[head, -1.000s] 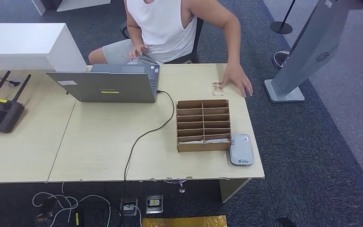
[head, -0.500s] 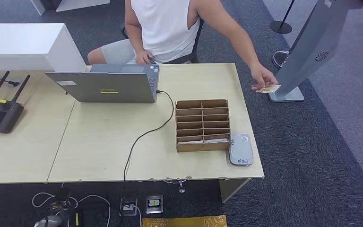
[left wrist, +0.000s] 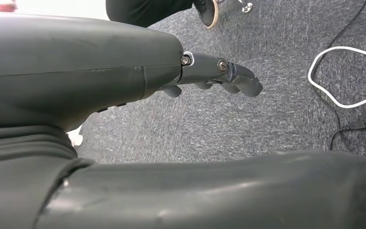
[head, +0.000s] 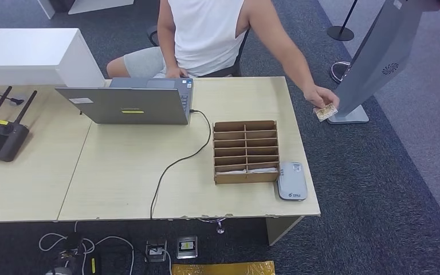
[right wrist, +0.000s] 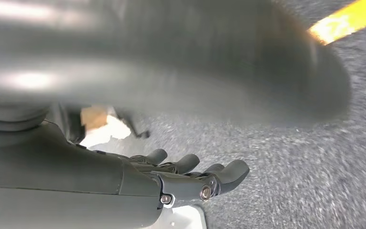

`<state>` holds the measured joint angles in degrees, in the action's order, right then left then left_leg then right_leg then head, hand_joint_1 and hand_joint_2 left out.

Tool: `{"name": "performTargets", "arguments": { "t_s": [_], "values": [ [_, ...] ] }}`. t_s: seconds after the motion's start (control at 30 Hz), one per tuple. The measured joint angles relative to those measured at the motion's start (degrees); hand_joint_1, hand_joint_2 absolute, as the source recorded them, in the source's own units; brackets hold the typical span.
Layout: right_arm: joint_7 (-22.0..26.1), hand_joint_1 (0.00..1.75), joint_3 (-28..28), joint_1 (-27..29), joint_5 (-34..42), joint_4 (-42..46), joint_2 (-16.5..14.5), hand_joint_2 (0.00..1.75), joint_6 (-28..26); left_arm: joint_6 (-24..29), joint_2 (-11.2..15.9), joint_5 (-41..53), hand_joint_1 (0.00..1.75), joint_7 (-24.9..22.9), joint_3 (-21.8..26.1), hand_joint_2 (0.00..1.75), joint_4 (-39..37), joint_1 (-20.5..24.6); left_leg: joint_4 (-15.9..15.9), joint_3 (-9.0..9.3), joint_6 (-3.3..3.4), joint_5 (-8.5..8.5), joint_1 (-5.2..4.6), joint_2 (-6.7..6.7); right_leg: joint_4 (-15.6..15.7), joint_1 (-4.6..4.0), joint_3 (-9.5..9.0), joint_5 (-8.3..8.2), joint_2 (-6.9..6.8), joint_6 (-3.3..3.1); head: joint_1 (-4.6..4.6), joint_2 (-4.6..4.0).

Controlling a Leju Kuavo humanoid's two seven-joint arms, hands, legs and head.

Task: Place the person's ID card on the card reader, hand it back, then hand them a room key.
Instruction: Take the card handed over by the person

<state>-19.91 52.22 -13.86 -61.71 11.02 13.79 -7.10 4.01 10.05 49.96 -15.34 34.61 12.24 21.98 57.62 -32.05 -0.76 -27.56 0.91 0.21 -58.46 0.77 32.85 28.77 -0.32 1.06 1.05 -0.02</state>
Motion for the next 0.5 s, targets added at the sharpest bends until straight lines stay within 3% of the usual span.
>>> {"name": "performTargets", "arguments": {
  "t_s": [0.27,0.37,0.4,0.5],
  "values": [
    [10.4,0.0,5.0,-4.7,12.3,0.1,2.8,1.75,-13.1,-1.8,0.2,0.0,0.0,0.0,-1.0,0.0,0.1,0.1,0.0,0.01,0.02,0.02,-0.05,0.06,0.0,0.06,-0.01,-0.09,0.08,0.08,-0.01,0.0],
    [14.9,0.0,6.7,-8.8,15.2,0.5,4.9,0.44,-15.4,-2.3,0.4,0.0,0.0,0.0,-1.4,0.0,0.2,0.2,0.0,0.01,0.11,0.1,-0.1,0.06,0.0,0.11,-0.01,-0.14,0.07,0.12,0.01,0.0],
    [16.6,0.0,7.3,-10.2,16.3,0.7,5.6,0.44,-16.0,-2.4,0.5,0.0,0.0,0.0,-1.5,0.0,0.3,0.2,0.0,0.0,0.14,0.12,-0.12,0.05,0.0,0.13,0.0,-0.16,0.06,0.13,-0.01,0.0],
    [21.2,0.0,8.5,-14.9,18.8,1.3,7.9,1.75,-16.9,-2.7,0.7,-0.1,0.0,0.0,-1.9,0.0,0.3,0.4,0.0,-0.05,0.17,0.16,-0.16,0.04,0.0,0.18,0.01,-0.23,0.03,0.16,0.01,0.0]
  ]
}}
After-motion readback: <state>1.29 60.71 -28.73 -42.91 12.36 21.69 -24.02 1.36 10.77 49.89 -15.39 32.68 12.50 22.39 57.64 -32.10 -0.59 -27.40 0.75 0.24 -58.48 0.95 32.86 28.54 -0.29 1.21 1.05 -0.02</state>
